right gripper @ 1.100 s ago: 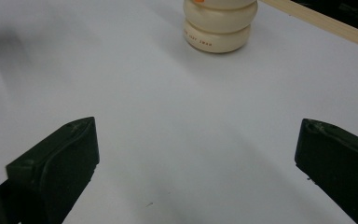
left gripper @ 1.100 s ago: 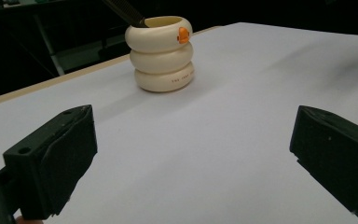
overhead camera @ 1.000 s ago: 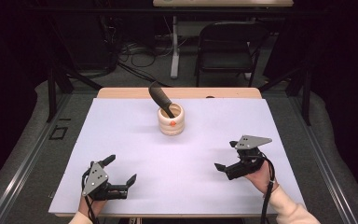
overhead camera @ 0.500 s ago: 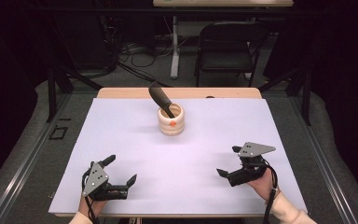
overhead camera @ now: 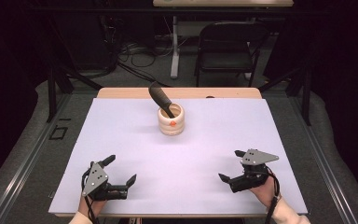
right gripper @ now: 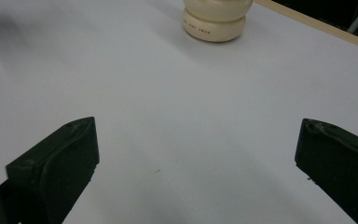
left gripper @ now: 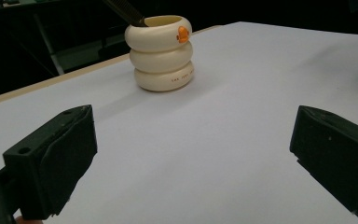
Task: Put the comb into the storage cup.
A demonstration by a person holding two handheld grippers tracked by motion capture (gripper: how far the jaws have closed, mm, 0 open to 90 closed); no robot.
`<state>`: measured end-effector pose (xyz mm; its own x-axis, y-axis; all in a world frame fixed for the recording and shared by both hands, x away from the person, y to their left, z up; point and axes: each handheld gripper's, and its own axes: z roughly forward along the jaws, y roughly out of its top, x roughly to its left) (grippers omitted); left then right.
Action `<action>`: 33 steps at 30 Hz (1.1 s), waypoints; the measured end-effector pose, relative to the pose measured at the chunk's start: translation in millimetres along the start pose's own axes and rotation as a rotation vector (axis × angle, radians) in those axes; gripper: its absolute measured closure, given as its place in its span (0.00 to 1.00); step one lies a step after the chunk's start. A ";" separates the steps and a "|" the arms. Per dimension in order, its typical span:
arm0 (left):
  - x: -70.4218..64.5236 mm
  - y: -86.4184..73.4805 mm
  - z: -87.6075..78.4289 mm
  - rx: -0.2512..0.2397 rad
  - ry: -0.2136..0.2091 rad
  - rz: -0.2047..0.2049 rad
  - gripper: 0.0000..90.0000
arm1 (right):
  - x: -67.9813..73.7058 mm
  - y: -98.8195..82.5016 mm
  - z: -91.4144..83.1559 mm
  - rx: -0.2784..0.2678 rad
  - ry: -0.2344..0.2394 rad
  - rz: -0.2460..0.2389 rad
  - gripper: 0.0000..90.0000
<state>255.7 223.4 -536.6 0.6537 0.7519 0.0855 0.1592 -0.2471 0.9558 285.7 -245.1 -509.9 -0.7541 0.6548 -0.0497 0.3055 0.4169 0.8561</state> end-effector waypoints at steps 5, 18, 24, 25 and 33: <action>0.0 -0.1 0.1 0.001 0.001 0.000 0.01 | 2.2 -2.3 -4.0 -0.018 -0.012 -0.004 0.00; 0.0 -0.1 0.0 0.002 0.002 0.001 0.01 | 6.4 -7.9 -11.5 -0.039 -0.039 -0.009 0.00; 0.4 -0.2 0.3 0.003 0.003 -0.003 0.01 | 9.3 -10.0 -15.3 -0.059 -0.047 -0.008 0.00; 0.4 -0.2 0.3 0.005 0.002 -0.001 0.01 | 9.5 -10.5 -15.7 -0.058 -0.046 -0.008 0.00; 1.8 -0.8 0.2 0.004 0.005 -0.007 0.01 | 12.1 -12.6 -16.8 -0.062 -0.048 -0.022 0.00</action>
<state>256.9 224.8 -537.3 0.6487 0.7568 0.0802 0.1671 -0.2444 0.9552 263.0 -253.0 -512.7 -0.7308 0.6763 -0.0922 0.2516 0.3925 0.8847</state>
